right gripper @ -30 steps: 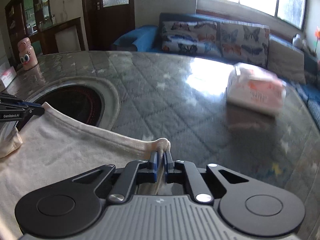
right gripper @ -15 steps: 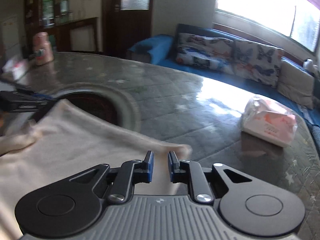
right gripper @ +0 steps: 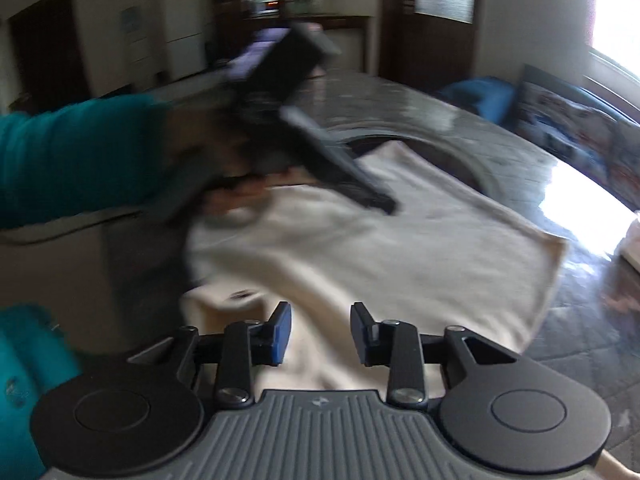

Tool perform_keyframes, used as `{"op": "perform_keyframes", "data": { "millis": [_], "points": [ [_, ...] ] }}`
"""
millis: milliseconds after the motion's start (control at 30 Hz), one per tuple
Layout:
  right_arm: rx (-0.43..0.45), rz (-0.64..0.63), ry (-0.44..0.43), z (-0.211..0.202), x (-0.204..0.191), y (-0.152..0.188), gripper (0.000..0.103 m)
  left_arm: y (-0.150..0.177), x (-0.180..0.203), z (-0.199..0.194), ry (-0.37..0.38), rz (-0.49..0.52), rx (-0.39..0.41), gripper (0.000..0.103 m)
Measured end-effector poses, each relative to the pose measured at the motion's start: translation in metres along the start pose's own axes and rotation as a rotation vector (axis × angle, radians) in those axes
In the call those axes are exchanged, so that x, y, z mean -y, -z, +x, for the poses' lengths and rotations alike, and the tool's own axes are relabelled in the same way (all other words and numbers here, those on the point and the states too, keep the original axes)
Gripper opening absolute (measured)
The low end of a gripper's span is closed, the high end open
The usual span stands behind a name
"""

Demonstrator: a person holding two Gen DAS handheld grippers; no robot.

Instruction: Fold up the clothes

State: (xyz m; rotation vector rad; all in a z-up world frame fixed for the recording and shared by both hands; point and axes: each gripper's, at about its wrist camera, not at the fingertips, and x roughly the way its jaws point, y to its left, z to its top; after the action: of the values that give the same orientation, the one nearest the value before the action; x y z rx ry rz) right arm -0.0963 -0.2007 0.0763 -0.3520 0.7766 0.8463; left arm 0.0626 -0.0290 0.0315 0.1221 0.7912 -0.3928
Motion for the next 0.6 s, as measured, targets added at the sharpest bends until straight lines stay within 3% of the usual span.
{"op": "perform_keyframes", "data": {
  "millis": [67,200,267,300,333,600],
  "points": [
    [0.003,-0.047,-0.014,0.0,-0.012,0.002,0.039,0.003,0.004,-0.001,0.006,0.005,0.001,0.013],
    [0.013,-0.092,0.028,0.021,-0.029,0.003,0.036,0.006,0.006,-0.001,0.01,0.003,-0.005,0.013],
    [0.004,-0.106,0.068,0.032,-0.037,0.005,0.026,0.009,0.006,-0.001,0.008,-0.001,-0.01,0.013],
    [-0.001,-0.102,0.062,0.035,-0.038,0.007,0.009,0.01,0.006,0.0,0.005,-0.001,-0.011,0.013],
    [-0.005,-0.097,0.054,0.036,-0.039,0.008,0.004,0.011,0.007,0.0,0.002,-0.001,-0.012,0.013],
    [-0.04,-0.109,0.003,0.025,-0.054,0.021,0.006,0.016,0.008,-0.002,-0.007,-0.005,0.003,0.017]
  ]
}}
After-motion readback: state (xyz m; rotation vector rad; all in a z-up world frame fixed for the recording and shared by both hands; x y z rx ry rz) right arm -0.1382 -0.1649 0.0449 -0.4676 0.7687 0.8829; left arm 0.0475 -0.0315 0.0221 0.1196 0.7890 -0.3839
